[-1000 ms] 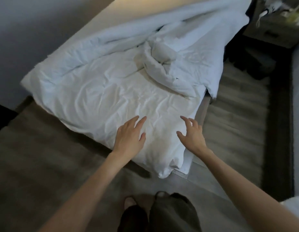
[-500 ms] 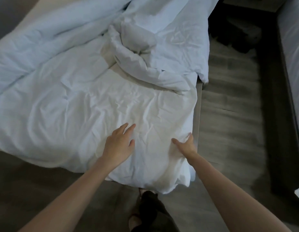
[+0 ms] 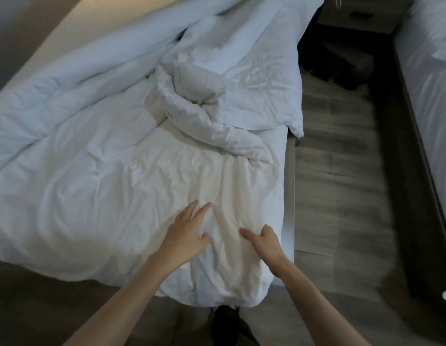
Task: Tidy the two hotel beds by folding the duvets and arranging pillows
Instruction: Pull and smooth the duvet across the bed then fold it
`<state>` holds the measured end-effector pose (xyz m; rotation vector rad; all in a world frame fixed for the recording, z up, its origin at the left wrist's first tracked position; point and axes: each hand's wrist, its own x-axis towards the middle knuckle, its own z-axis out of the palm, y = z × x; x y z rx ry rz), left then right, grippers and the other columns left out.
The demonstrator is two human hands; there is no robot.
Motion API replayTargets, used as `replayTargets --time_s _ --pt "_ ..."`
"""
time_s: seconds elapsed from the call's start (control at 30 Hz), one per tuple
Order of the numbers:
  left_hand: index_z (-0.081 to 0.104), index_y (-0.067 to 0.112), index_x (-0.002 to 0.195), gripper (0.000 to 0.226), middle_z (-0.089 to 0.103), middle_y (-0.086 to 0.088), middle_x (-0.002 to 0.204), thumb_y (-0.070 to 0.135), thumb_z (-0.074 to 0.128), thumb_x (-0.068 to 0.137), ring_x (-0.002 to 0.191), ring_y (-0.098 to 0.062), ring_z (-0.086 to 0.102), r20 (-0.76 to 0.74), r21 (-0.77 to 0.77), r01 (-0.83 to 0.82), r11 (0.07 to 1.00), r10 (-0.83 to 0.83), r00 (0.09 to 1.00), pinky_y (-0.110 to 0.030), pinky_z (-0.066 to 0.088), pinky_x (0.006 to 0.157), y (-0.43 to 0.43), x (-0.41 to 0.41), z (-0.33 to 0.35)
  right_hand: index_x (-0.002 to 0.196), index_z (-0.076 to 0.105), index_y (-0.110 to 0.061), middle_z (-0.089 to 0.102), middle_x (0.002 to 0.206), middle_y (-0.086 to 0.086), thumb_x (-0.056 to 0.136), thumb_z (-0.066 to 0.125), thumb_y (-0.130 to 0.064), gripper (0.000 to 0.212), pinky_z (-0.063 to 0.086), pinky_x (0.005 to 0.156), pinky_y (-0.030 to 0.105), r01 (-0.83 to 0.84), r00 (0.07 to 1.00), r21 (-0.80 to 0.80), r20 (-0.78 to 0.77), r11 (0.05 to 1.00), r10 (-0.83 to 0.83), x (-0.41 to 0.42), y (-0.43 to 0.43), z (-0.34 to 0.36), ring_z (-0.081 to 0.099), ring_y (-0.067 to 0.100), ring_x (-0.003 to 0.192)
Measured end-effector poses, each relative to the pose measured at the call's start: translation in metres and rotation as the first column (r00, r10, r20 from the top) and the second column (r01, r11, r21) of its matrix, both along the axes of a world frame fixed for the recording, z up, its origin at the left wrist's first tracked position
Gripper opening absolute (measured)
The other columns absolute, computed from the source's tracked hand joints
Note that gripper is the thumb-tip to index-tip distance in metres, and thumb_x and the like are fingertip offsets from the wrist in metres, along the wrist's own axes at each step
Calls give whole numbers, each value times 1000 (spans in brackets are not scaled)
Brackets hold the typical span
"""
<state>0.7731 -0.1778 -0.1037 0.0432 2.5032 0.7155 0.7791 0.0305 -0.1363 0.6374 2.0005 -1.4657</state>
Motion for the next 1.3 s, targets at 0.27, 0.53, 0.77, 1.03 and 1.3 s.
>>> replayTargets --time_s 0.27,0.53,0.77,1.03,1.3 --pt "-36 35 141 148 -26 6 156 62 81 54 147 -14 -15 87 93 -3 996 -5 996 -36 6 120 -32 63 56 118 64 -15 72 109 0 84 67 -29 37 53 93 42 -94 974 -299 -226 950 26 36 -75 100 68 16 102" --pt "7 37 149 133 38 11 141 65 82 43 128 -7 42 -187 302 -241 922 306 934 -36 46 101 -92 152 106 117 64 -17 72 108 -1 85 67 -25 34 53 93 38 -155 911 -237 -411 959 46 125 -164 180 68 13 100" --pt "51 30 110 42 63 9 98 33 74 75 89 -15 62 -367 252 -184 950 270 890 -37 54 76 -163 240 172 115 61 -9 70 107 9 85 65 -21 33 55 84 37 -159 867 -304 -498 939 -14 206 -226 242 68 25 100" --pt "60 34 80 17 63 16 70 25 69 69 65 -1 59 -374 338 31 941 104 922 -10 39 55 -149 282 238 111 61 -18 71 105 5 92 63 -12 20 57 71 31 -130 817 -182 -576 975 2 268 -190 319 70 20 94" --pt "50 23 139 51 53 9 136 27 62 89 121 -8 52 -231 351 299 887 -228 946 -13 35 94 -87 318 217 106 63 -11 68 96 5 86 62 -11 20 52 71 37 364 827 28 -469 931 -309 306 -94 279 64 22 87"
